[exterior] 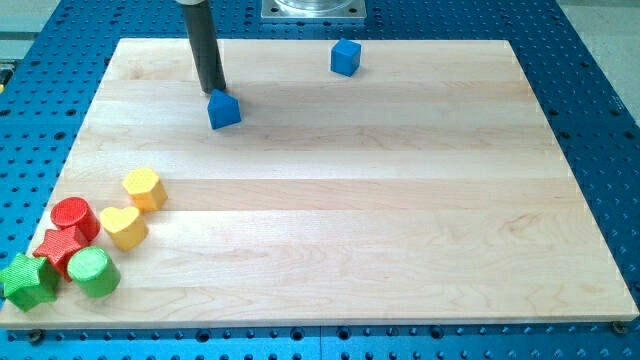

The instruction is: Move the triangle left side of the cube

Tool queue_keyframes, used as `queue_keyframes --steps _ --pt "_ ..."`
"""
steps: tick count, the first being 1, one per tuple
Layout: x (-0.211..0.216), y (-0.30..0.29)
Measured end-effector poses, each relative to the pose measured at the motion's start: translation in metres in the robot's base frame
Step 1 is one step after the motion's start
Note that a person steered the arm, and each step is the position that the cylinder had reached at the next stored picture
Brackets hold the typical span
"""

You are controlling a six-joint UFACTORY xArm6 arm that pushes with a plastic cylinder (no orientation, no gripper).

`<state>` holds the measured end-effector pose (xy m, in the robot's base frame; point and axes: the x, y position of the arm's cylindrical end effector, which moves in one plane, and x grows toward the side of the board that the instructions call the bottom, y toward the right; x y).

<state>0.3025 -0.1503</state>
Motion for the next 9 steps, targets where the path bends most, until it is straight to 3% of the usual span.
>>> queue_keyframes --steps 1,2,3,4,5,6,8,9 --pt "0.049 -0.049" --pt "0.094 0.001" --pt "0.058 0.07" --pt "-0.004 0.084" --pt "0.077 0.084" --pt "0.072 0.008" --pt "-0.028 0.07" --pt "-0.031 0.01"
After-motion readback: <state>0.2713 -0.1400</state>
